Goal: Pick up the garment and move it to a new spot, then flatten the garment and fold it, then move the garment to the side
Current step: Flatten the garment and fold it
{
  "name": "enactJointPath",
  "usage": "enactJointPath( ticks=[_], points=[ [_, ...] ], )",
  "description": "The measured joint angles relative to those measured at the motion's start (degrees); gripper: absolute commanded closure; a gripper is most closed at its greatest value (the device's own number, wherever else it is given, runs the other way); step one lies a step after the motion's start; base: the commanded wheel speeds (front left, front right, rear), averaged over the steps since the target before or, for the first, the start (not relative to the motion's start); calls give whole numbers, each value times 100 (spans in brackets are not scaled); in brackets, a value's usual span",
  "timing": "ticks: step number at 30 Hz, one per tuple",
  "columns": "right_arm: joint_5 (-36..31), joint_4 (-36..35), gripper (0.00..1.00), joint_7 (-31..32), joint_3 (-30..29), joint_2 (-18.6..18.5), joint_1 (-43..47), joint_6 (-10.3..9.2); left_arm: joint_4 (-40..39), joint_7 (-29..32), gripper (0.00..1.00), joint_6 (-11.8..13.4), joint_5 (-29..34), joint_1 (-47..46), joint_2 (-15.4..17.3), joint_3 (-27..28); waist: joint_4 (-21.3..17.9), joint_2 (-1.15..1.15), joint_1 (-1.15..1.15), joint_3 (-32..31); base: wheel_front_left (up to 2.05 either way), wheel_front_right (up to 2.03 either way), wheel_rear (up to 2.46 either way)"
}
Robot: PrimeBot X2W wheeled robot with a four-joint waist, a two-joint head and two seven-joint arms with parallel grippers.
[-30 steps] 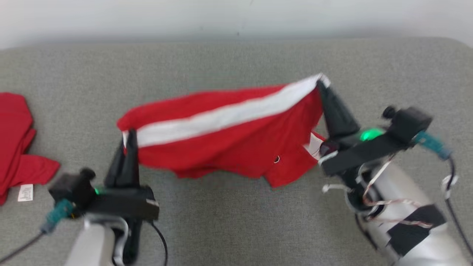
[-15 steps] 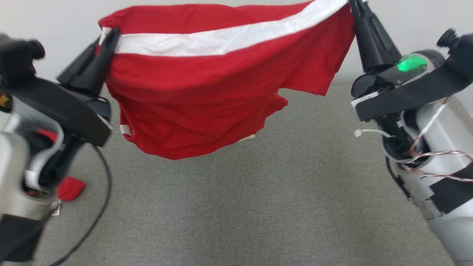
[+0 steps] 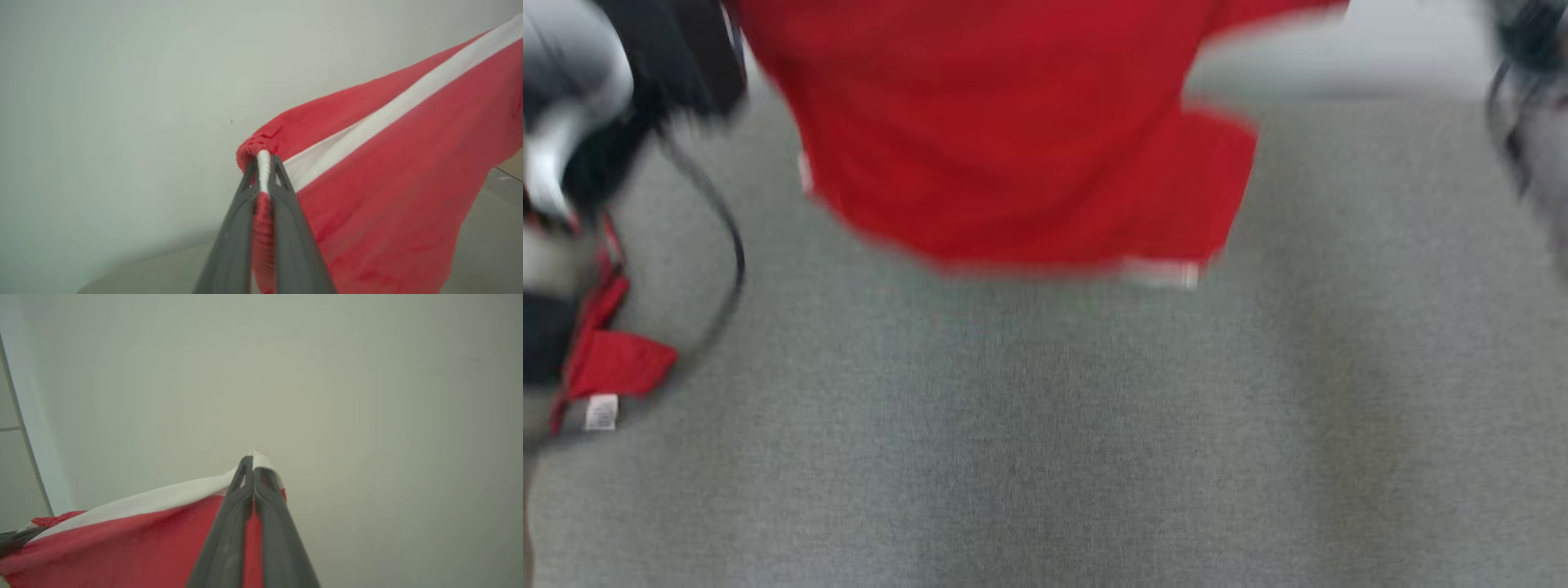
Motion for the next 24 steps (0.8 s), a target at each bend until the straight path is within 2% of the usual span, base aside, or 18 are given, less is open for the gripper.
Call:
enactJointPath(
  ticks=[2,5,7,9,12,15,21,24],
  points=[
    [-524,476,100,-416,-240,41,-802,0,386,-613,100,-70,404,-904,-209,-4,5,0,0,294,0,0,0],
    [-1201,1178,100,-1370,-808,120,-1769,0,975,-1939,100,-171,859,-2147,-635,69,6,0,-1,802,0,0,0],
    [-1596,1441,100,-1737,-837,114,-2145,0,1362,-2596,100,-310,1014,-2704,-898,16,-27,0,0,1156,0,0,0],
    [-1804,1642,100,-1892,-654,99,-2242,0,1800,-3004,100,-416,1028,-2894,-1039,-138,-74,1,1,1490,0,0,0],
    [-1578,1690,100,-2056,-188,109,-1976,-1,2387,-3354,100,-469,747,-2662,-1111,-336,-153,2,2,1921,0,0,0],
    [-1121,1502,100,-2167,515,2,-1237,-1,2605,-3702,100,-497,202,-1958,-1095,-602,-247,2,3,2267,0,0,0],
    [-70,915,100,-2309,1704,-686,502,-1,2646,-4179,100,-504,-927,-49,-988,-1496,-433,2,1,2596,0,0,0],
    [375,808,100,-2342,2028,-966,1378,0,2542,-4383,100,-505,-1455,365,-877,-1791,-460,-3,-5,2512,0,0,0]
  ],
)
